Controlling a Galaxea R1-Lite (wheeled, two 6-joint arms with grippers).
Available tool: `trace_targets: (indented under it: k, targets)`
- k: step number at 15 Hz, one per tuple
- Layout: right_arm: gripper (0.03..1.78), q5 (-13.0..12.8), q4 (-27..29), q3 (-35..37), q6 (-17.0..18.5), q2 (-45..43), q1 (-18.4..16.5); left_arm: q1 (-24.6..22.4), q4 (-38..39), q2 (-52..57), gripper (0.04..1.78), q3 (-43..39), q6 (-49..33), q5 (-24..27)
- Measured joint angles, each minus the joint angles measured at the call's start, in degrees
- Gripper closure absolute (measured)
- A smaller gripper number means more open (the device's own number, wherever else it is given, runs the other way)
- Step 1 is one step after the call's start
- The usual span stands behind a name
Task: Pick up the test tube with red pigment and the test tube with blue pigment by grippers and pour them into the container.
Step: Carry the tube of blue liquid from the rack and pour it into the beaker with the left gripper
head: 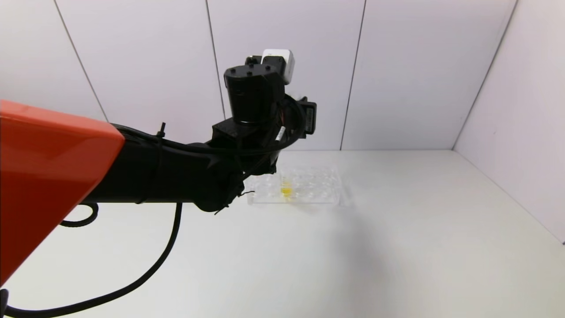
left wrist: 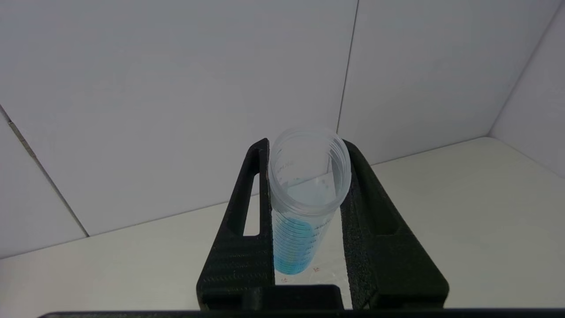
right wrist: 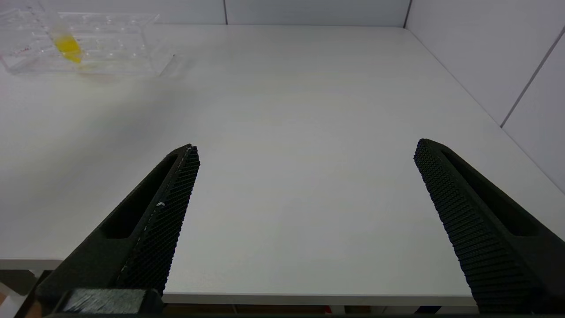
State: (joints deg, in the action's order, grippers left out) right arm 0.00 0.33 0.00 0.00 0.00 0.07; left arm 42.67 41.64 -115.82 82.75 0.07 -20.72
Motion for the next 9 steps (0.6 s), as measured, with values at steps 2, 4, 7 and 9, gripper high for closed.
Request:
trace_targets:
  k: [2, 4, 7, 9]
  targets:
    - [0.04, 0.0, 0.0, 0.0, 0.0, 0.0, 0.0, -1.0, -1.3, 1.6, 1.37, -0.3, 0.2, 0.0]
    - [0.04, 0.0, 0.0, 0.0, 0.0, 0.0, 0.0, -2.6, -2.2, 3.3, 1.37, -0.9, 0.3, 0.1]
    - [0.04, 0.0, 0.0, 0.0, 0.0, 0.0, 0.0, -6.3, -2.8, 6.1, 1.37, -2.6, 0.5, 1.0]
    - [0.04, 0.0, 0.0, 0.0, 0.0, 0.0, 0.0, -9.3, -3.9, 8.1, 1.37, -3.8, 0.6, 2.6]
